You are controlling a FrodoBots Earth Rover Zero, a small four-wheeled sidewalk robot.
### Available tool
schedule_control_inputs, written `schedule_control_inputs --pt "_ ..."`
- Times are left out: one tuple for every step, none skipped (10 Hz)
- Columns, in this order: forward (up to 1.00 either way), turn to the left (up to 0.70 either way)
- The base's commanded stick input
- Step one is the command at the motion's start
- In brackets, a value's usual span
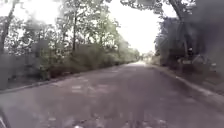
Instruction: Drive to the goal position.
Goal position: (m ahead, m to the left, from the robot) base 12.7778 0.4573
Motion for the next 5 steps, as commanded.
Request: schedule_control_inputs --pt "1.00 -0.19" --pt "1.00 -0.13" --pt "1.00 -0.17" --pt "1.00 -0.21" --pt "1.00 -0.24"
